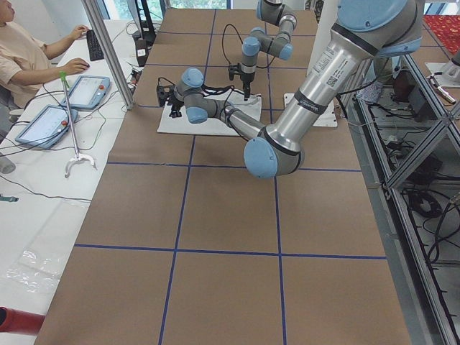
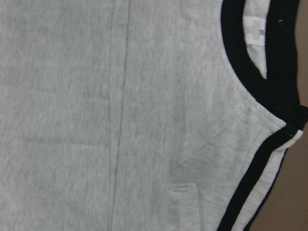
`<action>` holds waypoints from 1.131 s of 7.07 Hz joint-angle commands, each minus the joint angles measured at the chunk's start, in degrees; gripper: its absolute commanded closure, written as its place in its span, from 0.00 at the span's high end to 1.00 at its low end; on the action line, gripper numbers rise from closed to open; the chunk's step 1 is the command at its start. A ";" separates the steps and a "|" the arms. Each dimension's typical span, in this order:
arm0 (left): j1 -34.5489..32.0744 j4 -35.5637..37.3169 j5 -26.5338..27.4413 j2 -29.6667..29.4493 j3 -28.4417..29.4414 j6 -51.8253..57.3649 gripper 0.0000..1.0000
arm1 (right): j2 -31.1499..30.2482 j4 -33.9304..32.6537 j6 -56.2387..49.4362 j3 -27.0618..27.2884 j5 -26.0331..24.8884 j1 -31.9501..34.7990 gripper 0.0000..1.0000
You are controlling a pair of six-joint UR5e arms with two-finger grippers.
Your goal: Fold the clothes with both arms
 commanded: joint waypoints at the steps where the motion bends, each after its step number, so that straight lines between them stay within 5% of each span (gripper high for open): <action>1: -0.02 0.01 0.01 0.47 -0.74 0.00 0.61 | 3.13 -0.95 -1.06 -5.06 0.43 -0.04 1.00; 8: -0.02 0.01 0.01 0.47 -0.65 0.09 0.61 | 1.73 -4.65 -3.00 -5.77 0.34 0.05 1.00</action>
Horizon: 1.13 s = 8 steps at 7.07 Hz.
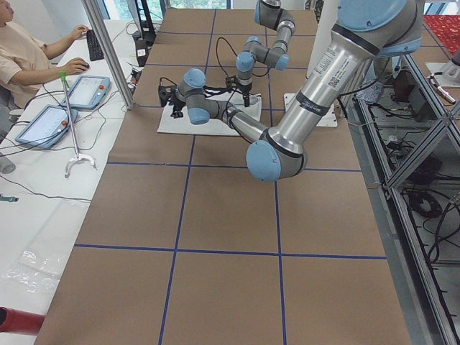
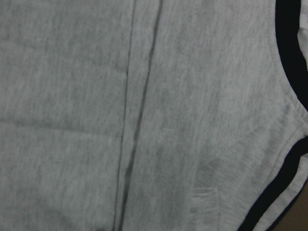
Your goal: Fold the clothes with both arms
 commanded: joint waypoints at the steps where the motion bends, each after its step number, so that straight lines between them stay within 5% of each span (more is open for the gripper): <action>1: 0.00 0.09 0.00 0.00 -0.08 -0.02 0.61 | -1.03 -0.18 -0.04 0.34 0.04 0.00 1.00; 8: 0.00 0.17 0.00 0.00 -0.61 -0.02 0.61 | -17.36 -8.17 -8.73 17.30 -0.49 4.21 1.00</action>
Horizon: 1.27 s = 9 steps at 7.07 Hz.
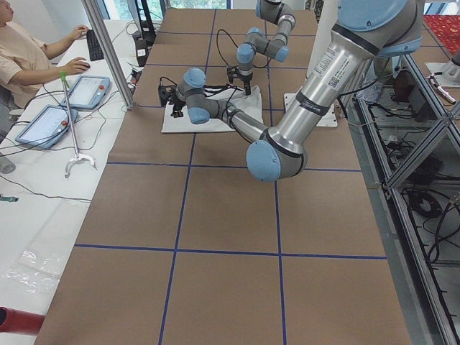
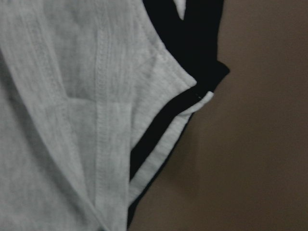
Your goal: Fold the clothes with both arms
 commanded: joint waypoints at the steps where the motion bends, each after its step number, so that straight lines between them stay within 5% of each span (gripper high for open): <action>1: 0.00 0.07 0.00 -0.04 -0.17 0.00 0.61 | -2.94 -0.94 -3.76 3.16 0.13 2.14 1.00; 4: 0.00 2.61 0.00 -0.04 -2.28 0.00 0.61 | 3.71 2.03 -2.82 2.39 -0.04 2.50 1.00; 7: -0.26 2.61 -0.09 0.13 -3.51 0.00 0.61 | 11.72 14.31 -3.34 -13.12 -2.23 3.81 1.00; 9: -0.27 2.61 -0.88 0.13 -3.95 0.00 0.61 | 17.24 15.67 -3.78 -21.74 -2.50 5.31 1.00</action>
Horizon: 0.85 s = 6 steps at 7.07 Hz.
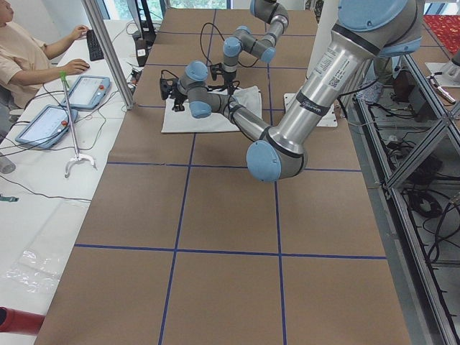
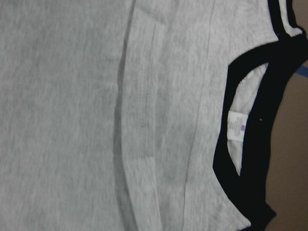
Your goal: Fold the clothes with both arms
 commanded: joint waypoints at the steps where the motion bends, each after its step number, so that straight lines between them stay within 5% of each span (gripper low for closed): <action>1: -0.02 0.00 -0.23 0.10 -0.22 0.00 0.61 | 3.46 1.35 -1.00 -5.89 -0.29 1.10 1.00; 6: -0.02 -0.09 -0.32 1.07 -0.49 0.00 0.61 | 3.29 1.35 -2.58 -8.54 -0.11 1.81 1.00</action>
